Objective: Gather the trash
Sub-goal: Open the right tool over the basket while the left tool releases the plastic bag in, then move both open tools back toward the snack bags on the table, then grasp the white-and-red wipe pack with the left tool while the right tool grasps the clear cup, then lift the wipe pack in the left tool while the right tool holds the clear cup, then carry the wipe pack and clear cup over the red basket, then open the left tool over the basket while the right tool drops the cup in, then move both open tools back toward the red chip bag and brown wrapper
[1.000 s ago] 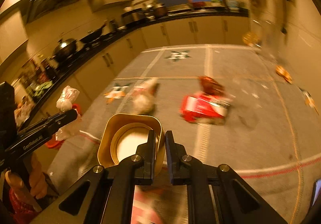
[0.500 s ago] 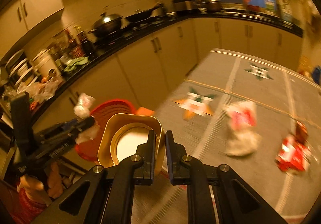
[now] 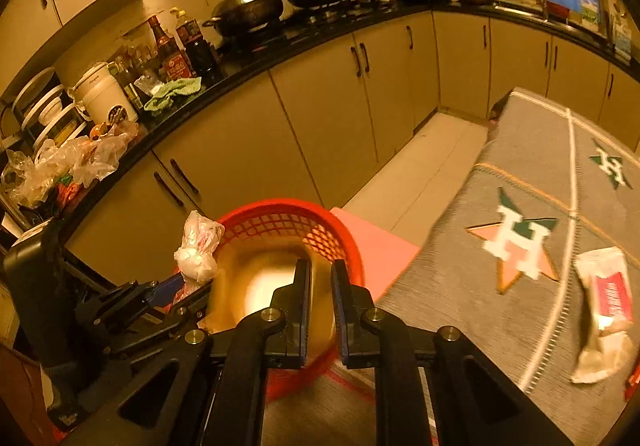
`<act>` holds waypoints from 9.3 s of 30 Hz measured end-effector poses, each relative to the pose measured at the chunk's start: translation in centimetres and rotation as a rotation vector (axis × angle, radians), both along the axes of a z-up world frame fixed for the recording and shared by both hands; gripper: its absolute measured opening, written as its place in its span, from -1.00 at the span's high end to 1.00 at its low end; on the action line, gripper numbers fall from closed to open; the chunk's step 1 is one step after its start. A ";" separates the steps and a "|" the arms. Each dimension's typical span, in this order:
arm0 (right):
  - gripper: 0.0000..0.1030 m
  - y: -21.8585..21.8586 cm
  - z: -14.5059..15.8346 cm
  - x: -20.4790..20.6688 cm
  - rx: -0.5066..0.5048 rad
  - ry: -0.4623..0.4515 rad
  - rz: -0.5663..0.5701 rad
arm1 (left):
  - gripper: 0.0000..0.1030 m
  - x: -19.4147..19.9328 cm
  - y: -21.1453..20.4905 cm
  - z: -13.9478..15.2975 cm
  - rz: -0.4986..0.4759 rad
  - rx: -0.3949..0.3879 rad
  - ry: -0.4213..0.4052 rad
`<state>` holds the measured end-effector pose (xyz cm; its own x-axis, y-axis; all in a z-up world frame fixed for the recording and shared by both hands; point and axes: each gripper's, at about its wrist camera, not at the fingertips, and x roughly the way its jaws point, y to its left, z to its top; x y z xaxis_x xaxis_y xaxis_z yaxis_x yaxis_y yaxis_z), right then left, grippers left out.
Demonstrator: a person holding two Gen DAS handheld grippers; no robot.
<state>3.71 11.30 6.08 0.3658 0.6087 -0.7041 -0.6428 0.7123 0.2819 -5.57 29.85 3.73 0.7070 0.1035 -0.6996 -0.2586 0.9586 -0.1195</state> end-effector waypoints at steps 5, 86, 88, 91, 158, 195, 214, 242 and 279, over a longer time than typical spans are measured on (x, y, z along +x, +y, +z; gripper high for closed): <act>0.61 -0.4 0.0 0.1 0.016 0.008 0.002 | 0.28 -0.1 0.4 -0.1 0.010 -0.015 0.002; 0.87 -45.4 0.3 -6.1 0.065 -0.082 -0.800 | -0.34 4.7 -27.3 3.4 -0.413 0.049 0.050; 0.87 -45.5 0.6 -6.2 0.089 -0.087 -0.785 | -0.37 5.2 -27.5 3.4 -0.415 0.048 0.053; 0.83 -45.8 1.0 -6.1 0.163 -0.064 -0.761 | -0.43 6.3 -27.6 3.3 -0.417 0.025 0.067; 0.89 -36.9 0.9 -10.2 -0.053 -0.216 -0.557 | -0.05 4.4 -29.4 3.1 -0.458 0.019 -0.011; 0.89 -35.5 1.9 -10.7 -0.011 -0.205 -0.536 | -0.05 1.4 -26.8 4.4 -0.447 -0.010 -0.051; 0.89 -32.6 2.5 -10.7 -0.030 -0.225 -0.482 | -0.06 0.5 -23.9 4.5 -0.399 -0.029 -0.063; 0.89 -15.0 4.7 -5.8 0.084 -0.147 -0.086 | -0.06 -1.3 -6.0 3.6 -0.021 0.021 -0.069; 0.48 -6.8 2.0 -0.7 0.214 0.072 -0.010 | -0.32 -0.7 -1.2 0.1 0.091 0.033 0.030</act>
<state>2.99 4.54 8.12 0.3261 0.7434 -0.5840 -0.6088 0.6377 0.4718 -6.31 28.70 3.87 0.6722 0.1899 -0.7156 -0.3482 0.9341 -0.0791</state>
